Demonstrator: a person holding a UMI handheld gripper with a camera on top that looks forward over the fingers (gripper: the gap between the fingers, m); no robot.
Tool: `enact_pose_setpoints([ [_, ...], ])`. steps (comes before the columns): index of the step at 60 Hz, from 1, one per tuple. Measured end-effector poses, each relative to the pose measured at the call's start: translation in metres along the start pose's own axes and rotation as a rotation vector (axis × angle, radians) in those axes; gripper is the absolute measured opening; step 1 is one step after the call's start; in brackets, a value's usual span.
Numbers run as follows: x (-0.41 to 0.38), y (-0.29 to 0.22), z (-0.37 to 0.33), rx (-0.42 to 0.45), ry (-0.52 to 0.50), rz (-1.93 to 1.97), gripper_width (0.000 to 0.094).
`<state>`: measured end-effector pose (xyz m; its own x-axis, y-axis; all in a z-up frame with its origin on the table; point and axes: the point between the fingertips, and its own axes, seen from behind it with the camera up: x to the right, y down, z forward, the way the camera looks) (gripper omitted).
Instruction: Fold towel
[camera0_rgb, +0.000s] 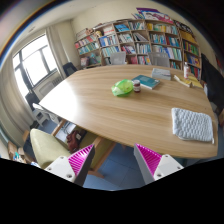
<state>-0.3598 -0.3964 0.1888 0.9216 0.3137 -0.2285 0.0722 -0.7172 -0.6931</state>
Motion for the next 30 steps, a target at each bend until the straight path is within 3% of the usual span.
enact_pose_setpoints([
  [14, 0.048, 0.005, 0.006, -0.007, 0.081, -0.052, 0.0827],
  [30, 0.198, -0.016, 0.063, 0.010, 0.234, -0.032, 0.0819],
])
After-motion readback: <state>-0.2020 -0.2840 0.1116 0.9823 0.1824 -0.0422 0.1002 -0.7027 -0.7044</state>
